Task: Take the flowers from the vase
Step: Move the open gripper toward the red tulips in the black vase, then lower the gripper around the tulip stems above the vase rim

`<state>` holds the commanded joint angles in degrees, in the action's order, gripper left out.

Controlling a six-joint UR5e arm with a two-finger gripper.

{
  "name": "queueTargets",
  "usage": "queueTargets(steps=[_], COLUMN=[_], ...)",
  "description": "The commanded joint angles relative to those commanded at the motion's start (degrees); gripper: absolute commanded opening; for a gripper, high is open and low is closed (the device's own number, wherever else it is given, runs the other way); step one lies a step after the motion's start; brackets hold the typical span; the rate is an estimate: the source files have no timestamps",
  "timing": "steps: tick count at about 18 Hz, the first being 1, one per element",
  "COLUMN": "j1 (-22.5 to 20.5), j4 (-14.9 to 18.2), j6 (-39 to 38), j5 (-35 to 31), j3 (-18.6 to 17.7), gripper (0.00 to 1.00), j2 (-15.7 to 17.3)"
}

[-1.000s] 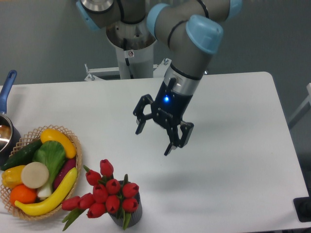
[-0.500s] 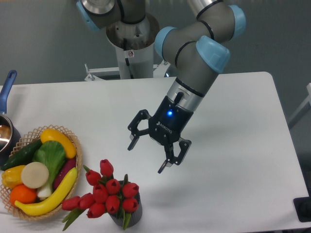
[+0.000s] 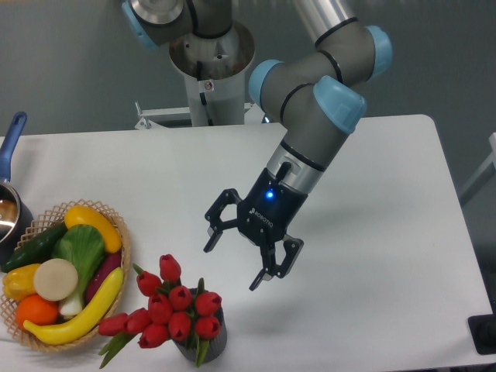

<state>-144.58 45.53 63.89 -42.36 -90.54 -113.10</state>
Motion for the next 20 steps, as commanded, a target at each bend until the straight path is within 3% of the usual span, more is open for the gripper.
queueTargets(steps=[3,20], j1=[1.76,4.13], j4=[0.00,-0.09], j6=[0.18,1.94], j5=[-0.18,0.44], j3=[1.85,2.29], gripper=[1.00,1.00], j2=[-2.29,-4.93])
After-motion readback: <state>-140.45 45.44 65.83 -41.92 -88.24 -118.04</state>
